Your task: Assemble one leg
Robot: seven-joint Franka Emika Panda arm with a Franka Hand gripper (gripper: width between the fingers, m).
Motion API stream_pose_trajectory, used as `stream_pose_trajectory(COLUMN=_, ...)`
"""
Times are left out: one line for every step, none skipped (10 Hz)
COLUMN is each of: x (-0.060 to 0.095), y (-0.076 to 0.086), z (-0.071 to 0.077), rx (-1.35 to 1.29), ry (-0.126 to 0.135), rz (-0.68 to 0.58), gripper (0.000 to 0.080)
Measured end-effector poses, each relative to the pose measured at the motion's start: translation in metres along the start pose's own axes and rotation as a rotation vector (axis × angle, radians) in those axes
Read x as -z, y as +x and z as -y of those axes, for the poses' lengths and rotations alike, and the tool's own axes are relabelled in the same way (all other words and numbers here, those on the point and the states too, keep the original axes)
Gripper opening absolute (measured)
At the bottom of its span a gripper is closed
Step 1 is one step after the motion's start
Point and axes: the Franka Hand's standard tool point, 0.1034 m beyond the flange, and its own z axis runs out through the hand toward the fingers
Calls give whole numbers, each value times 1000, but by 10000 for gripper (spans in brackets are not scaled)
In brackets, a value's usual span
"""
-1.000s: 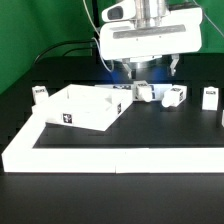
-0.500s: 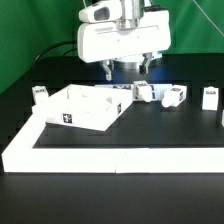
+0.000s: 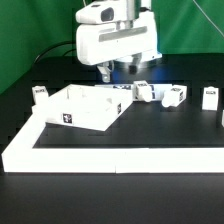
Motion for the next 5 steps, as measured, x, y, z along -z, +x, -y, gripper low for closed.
stream_pose_trajectory(x=-2, y=-13, z=-4, rx=128, ry=-1, rz=9, gripper=649)
stream_pose_trajectory(x=-5, y=-23, z=-5, rx=168, ry=4, rz=16, gripper=649)
stream_pose_trajectory(x=-5, y=-21, z=-4, rx=160, ry=4, rz=15, gripper=649)
stream_pose_trajectory(x=-5, y=-21, z=-4, rx=160, ry=4, rz=15, gripper=649)
stream_pose_trajectory(x=-6, y=-22, z=-4, rx=158, ry=5, rz=16, gripper=649)
